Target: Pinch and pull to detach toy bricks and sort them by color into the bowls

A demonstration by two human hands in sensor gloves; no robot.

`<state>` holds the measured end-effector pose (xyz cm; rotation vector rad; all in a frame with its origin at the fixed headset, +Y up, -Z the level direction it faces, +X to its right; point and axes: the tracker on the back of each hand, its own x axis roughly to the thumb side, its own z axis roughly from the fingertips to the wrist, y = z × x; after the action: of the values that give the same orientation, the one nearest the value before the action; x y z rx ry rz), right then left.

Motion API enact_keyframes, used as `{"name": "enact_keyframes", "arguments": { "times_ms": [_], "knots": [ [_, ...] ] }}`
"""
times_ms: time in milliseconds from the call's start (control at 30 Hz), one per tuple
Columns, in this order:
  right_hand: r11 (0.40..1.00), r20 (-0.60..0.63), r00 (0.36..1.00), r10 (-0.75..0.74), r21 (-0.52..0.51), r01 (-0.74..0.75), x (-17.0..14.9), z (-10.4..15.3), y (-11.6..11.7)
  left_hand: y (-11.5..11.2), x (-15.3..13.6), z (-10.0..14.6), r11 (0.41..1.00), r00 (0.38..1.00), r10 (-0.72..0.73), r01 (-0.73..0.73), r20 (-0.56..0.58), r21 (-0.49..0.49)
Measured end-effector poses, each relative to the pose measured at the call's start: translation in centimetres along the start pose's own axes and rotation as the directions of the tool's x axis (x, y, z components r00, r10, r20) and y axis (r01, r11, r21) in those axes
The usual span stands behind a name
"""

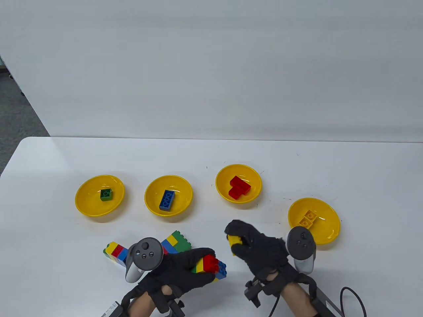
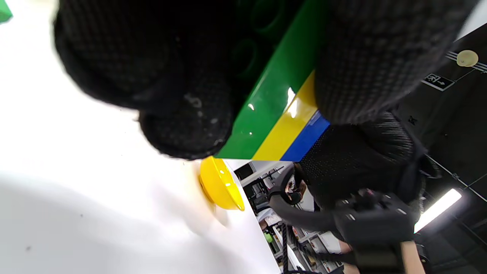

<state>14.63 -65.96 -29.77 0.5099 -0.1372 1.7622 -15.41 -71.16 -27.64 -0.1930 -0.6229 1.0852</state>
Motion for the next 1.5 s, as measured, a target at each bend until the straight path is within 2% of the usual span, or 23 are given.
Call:
{"name": "enact_keyframes", "arguments": {
  "times_ms": [100, 200, 267, 333, 467, 567, 633, 667, 767, 833, 900, 1000, 1067, 1233, 1267, 1367, 1500],
  "knots": [
    [0.962, -0.005, 0.984, 0.179, -0.207, -0.176, -0.2, 0.0, -5.5, 0.3, -0.1, 0.0, 1.000, 1.000, 0.003, -0.003, -0.007, 0.010],
    [0.895, -0.109, 0.951, 0.291, -0.321, -0.310, -1.5, 0.6, -10.1, 0.1, -0.3, 0.0, 1.000, 1.000, -0.002, 0.002, -0.025, 0.011],
    [0.857, -0.179, 0.925, 0.334, -0.351, -0.377, -2.6, 1.0, -12.2, -0.1, -0.4, -0.1, 1.000, 0.999, -0.011, 0.011, -0.034, -0.003],
    [0.800, -0.273, 0.863, 0.424, -0.335, -0.499, -4.2, 1.4, -13.7, -0.2, -0.5, -0.2, 1.000, 0.999, -0.018, 0.017, -0.044, -0.014],
    [0.661, -0.398, 0.660, 0.637, -0.158, -0.734, -7.7, 1.7, -14.7, -0.4, -0.7, -0.2, 1.000, 0.998, -0.017, 0.016, -0.063, -0.027],
    [0.610, -0.420, 0.567, 0.708, -0.042, -0.792, -9.0, 1.8, -14.4, -0.3, -0.8, -0.2, 1.000, 0.997, -0.016, 0.015, -0.069, -0.028],
    [0.592, -0.431, 0.533, 0.728, 0.002, -0.806, -9.4, 1.8, -14.3, -0.3, -0.7, -0.1, 1.000, 0.997, -0.015, 0.013, -0.072, -0.029],
    [0.598, -0.432, 0.538, 0.724, 0.005, -0.801, -9.4, 1.8, -14.4, -0.3, -0.7, -0.1, 0.999, 0.997, -0.013, 0.011, -0.073, -0.030],
    [0.651, -0.426, 0.619, 0.659, -0.088, -0.754, -8.7, 2.0, -14.9, -0.3, -0.7, -0.1, 0.999, 0.997, -0.007, 0.004, -0.076, -0.037],
    [0.680, -0.407, 0.689, 0.599, -0.196, -0.707, -7.8, 2.1, -15.2, -0.4, -0.7, -0.2, 0.999, 0.997, -0.005, 0.002, -0.076, -0.042],
    [0.685, -0.372, 0.739, 0.562, -0.291, -0.668, -6.8, 2.2, -15.2, -0.4, -0.7, -0.2, 0.999, 0.997, -0.010, 0.006, -0.077, -0.045],
    [0.698, -0.284, 0.772, 0.569, -0.330, -0.635, -5.2, 1.8, -14.1, -0.5, -0.7, -0.2, 0.999, 0.997, -0.010, 0.006, -0.079, -0.047],
    [0.729, -0.188, 0.799, 0.572, -0.330, -0.600, -3.8, 1.2, -12.3, -0.6, -0.8, -0.3, 0.999, 0.997, -0.012, 0.008, -0.081, -0.049],
    [0.833, 0.101, 0.835, 0.542, -0.198, -0.517, 0.4, 0.3, -5.9, -0.7, -0.8, -0.3, 0.999, 0.996, -0.016, 0.012, -0.086, -0.052],
    [0.860, 0.166, 0.844, 0.510, -0.140, -0.492, 1.3, 0.4, -4.0, -0.9, -0.8, -0.4, 0.998, 0.996, -0.024, 0.020, -0.089, -0.051],
    [0.895, 0.256, 0.871, 0.420, 0.041, -0.444, 2.4, 0.8, 0.4, -1.2, -0.6, -0.4, 0.998, 0.995, -0.047, 0.043, -0.086, -0.053],
    [0.848, 0.258, 0.894, 0.367, 0.302, -0.435, 2.0, 1.5, 5.1, -1.8, -0.2, -0.4, 0.996, 0.995, -0.069, 0.065, -0.069, -0.053]
  ]
}}
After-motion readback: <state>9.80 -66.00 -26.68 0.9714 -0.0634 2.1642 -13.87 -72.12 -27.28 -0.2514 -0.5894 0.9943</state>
